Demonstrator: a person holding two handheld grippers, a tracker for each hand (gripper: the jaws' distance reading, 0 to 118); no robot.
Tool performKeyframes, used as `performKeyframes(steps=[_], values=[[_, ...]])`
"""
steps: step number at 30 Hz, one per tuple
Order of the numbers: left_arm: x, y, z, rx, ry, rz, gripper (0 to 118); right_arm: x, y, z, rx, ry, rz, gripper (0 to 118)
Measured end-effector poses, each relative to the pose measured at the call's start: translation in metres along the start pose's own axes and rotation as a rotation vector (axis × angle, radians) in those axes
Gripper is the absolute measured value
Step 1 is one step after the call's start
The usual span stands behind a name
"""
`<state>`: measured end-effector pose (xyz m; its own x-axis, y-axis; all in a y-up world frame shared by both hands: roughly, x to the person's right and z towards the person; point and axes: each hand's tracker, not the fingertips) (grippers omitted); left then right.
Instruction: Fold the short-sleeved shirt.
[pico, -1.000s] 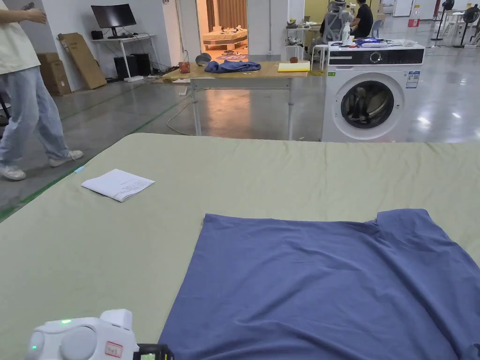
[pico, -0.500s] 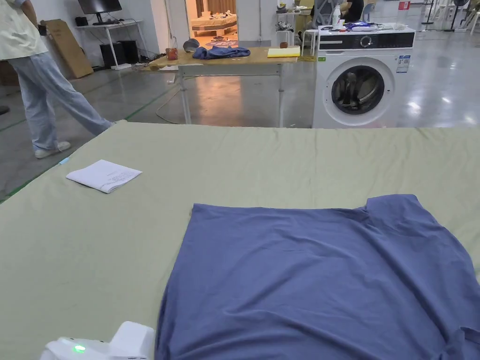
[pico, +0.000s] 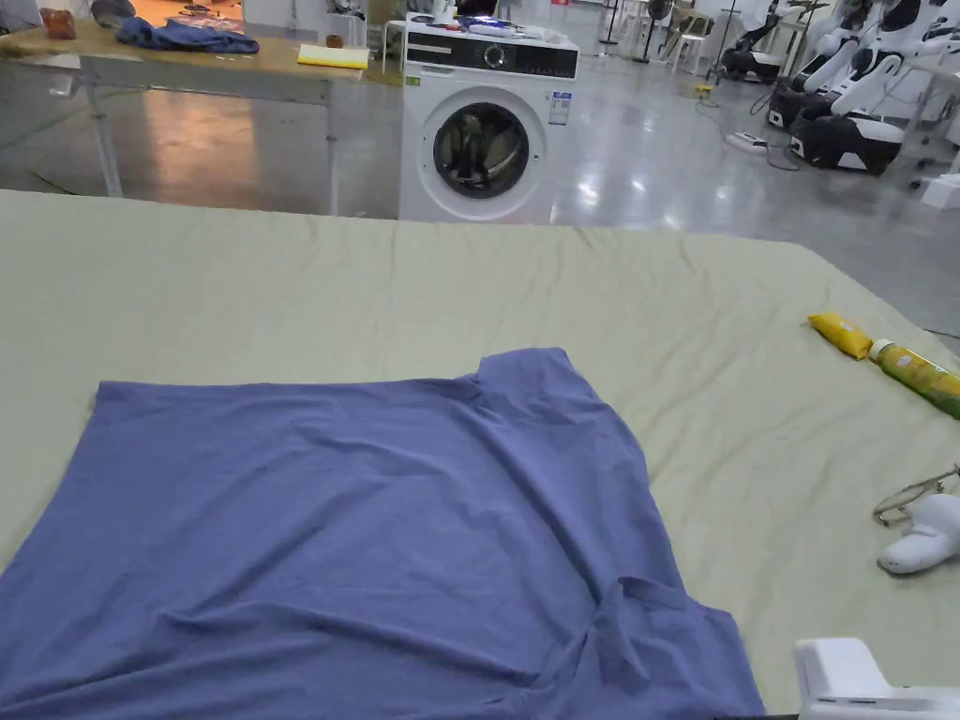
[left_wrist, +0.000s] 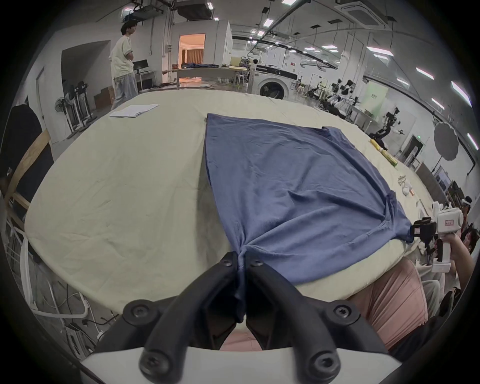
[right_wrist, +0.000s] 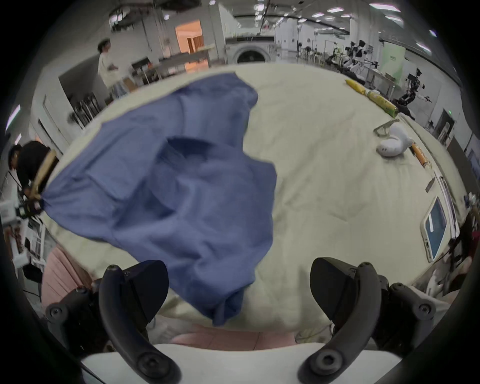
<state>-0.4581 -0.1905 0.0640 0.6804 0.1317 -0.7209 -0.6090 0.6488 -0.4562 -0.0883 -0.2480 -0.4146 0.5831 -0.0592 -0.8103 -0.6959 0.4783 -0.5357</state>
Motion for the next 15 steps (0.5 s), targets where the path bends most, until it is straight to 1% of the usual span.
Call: performKeyframes(steps=[1,2,3,4,5,6,7,8,9,10,11,13,14,15], values=[[-0.001,-0.001,-0.001,-0.009,0.003,0.004,0,-0.002,0.002,-0.008,-0.02,0.01,0.013,109],[-0.001,0.0,-0.002,-0.015,0.004,0.011,0,-0.004,0.004,-0.014,-0.022,0.008,0.019,105],[-0.001,-0.002,-0.003,-0.021,0.005,0.017,0,-0.01,0.003,-0.018,-0.041,-0.012,0.033,99],[-0.001,-0.004,-0.004,-0.031,0.006,0.025,0,-0.015,0.002,-0.019,-0.064,-0.07,0.067,97],[0.0,-0.005,-0.006,-0.039,0.009,0.032,0,-0.019,0.003,-0.014,-0.053,-0.077,0.097,92],[-0.003,-0.005,-0.008,-0.048,0.009,0.037,0,-0.021,0.005,-0.007,-0.046,-0.052,0.093,77],[-0.002,-0.006,-0.008,-0.053,0.01,0.043,0,-0.024,0.007,-0.002,-0.046,-0.035,0.108,46],[-0.002,-0.007,-0.008,-0.055,0.008,0.045,0,-0.029,0.003,0.006,-0.03,-0.006,0.129,11],[-0.001,-0.007,-0.007,-0.057,0.003,0.049,0,-0.029,0.003,0.008,-0.017,0.048,0.138,4],[-0.004,-0.006,-0.009,-0.058,-0.005,0.058,0,-0.028,0.003,0.012,-0.009,0.093,0.104,4],[-0.004,-0.004,-0.007,-0.056,-0.009,0.061,0,-0.026,0.006,0.013,-0.021,0.059,0.109,4],[-0.005,0.001,0.0,-0.049,-0.019,0.053,0,-0.023,0.004,0.024,0.009,0.038,0.111,4],[-0.007,0.004,0.003,-0.048,-0.025,0.049,0,-0.019,0.005,0.031,0.023,0.047,0.098,4],[-0.007,0.006,0.009,-0.043,-0.033,0.05,0,-0.014,0.005,0.039,0.04,0.061,0.068,4]])
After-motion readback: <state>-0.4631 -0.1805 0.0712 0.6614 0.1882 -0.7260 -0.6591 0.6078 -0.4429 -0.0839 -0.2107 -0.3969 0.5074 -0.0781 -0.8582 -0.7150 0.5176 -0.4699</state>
